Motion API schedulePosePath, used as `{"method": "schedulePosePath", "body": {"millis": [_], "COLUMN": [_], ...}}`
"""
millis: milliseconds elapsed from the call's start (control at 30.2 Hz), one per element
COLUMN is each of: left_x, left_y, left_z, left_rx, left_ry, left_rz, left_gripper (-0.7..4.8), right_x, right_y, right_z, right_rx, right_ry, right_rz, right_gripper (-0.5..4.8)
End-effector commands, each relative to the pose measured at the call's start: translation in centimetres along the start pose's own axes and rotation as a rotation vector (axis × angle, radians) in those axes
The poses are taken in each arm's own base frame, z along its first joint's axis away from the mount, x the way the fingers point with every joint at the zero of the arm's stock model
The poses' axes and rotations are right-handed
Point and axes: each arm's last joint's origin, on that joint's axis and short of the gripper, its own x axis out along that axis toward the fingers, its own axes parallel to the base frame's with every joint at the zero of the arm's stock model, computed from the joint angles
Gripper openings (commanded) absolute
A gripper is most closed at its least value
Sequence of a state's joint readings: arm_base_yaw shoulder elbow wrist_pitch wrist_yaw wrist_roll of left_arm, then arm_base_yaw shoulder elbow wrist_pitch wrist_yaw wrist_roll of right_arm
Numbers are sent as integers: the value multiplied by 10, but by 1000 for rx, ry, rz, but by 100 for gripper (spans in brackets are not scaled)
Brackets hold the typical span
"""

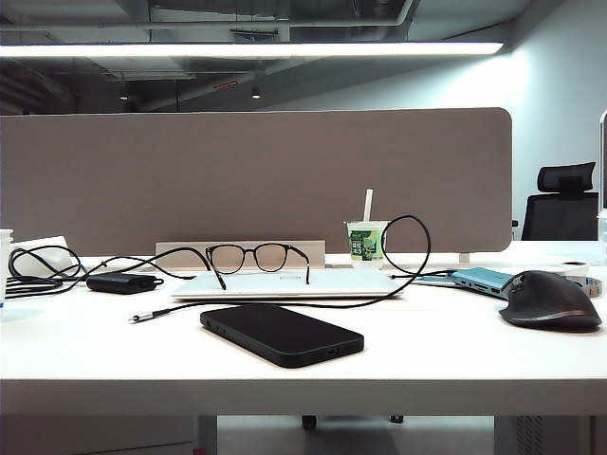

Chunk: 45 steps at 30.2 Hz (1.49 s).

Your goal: Pick up the black phone, pick up the charger plug, insert the charger plug into the phone's charging port, and finally place the connected phone back on the desk.

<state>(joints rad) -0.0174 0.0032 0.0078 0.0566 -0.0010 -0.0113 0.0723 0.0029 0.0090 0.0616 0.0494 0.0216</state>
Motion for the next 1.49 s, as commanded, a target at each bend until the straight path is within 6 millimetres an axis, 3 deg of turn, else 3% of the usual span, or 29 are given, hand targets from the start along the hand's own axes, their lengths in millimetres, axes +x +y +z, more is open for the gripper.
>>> {"method": "schedulePosePath", "body": {"millis": [33,398,597,928,1127,1492], "left_x": [0,0,-2,-15,-15,18], "left_y": [0,0,1,1,0,-1], "left_z": [1,2,15,61,87,125], "left_rx": [4,-4,-27,-82,-82,-166], "left_ry": [-11,-13,-47,-96,-75,35], "left_rz": [2,3,32,43,42,18], "left_gripper": [-6,-6,-6,-6,-6,-6], "right_x": [0,0,-6,-19,-16,21], "right_y": [0,0,-1,-1,0,5], "right_z": [-1,3,24,72,104,161], "right_rx": [4,17,41,42,36,-26], "right_ry": [3,-12,16,-69,-76,1], "right_rz": [1,8,-43,-58,-57,9], "right_gripper": [-5,-5,-5,-5,-5,-5]}}
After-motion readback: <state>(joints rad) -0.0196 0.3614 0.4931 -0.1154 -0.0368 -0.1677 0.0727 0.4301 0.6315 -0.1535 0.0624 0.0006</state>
